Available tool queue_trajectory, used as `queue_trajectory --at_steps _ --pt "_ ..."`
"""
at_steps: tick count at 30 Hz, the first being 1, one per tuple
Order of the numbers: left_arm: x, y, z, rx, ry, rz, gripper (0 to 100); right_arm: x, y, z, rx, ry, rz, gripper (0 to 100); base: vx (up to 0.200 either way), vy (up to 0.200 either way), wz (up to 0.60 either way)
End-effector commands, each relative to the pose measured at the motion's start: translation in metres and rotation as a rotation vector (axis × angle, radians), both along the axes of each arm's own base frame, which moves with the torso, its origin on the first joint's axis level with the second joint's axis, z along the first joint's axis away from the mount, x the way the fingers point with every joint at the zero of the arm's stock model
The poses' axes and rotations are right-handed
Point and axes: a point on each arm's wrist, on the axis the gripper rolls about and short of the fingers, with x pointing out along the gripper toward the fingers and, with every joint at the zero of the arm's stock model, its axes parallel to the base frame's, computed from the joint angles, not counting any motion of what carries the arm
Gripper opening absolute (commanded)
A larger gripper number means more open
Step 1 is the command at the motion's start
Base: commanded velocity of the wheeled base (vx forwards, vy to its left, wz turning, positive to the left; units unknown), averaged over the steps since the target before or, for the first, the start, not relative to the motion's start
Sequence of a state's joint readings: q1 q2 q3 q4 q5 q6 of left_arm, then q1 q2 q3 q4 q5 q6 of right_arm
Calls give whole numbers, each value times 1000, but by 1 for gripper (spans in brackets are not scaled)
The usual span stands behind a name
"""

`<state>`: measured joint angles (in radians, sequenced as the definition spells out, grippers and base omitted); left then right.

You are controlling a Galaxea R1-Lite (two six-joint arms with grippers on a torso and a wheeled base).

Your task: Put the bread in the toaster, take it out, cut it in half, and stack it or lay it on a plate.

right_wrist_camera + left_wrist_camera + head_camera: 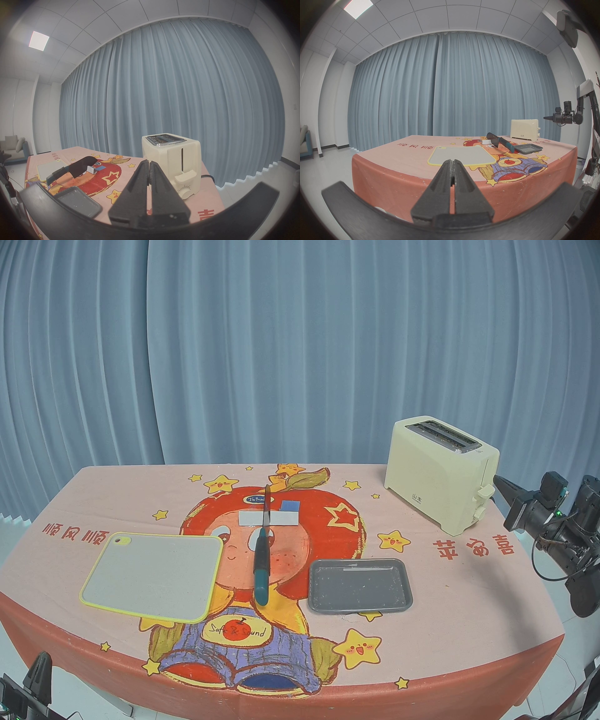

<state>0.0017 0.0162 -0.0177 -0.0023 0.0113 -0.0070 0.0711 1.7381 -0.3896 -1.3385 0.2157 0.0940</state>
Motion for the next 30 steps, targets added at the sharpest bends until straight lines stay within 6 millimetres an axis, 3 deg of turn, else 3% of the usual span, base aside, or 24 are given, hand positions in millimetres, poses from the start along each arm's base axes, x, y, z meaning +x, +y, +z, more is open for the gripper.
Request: queue_trajectory --at_steps 1,8,20,30 --pt "0 0 -5 -1 2 1 0 -4 5 -2 -3 11 22 0 0 0 0" --pt "0 0 -5 -1 1 -1 0 -12 7 -5 -11 25 36 0 0 0 0" --pt "0 0 -5 -1 2 1 0 -36 -11 14 -12 2 98 0 0 0 0" --pt "0 0 -5 -1 1 -1 0 -37 -20 -2 3 159 130 0 0 0 0"
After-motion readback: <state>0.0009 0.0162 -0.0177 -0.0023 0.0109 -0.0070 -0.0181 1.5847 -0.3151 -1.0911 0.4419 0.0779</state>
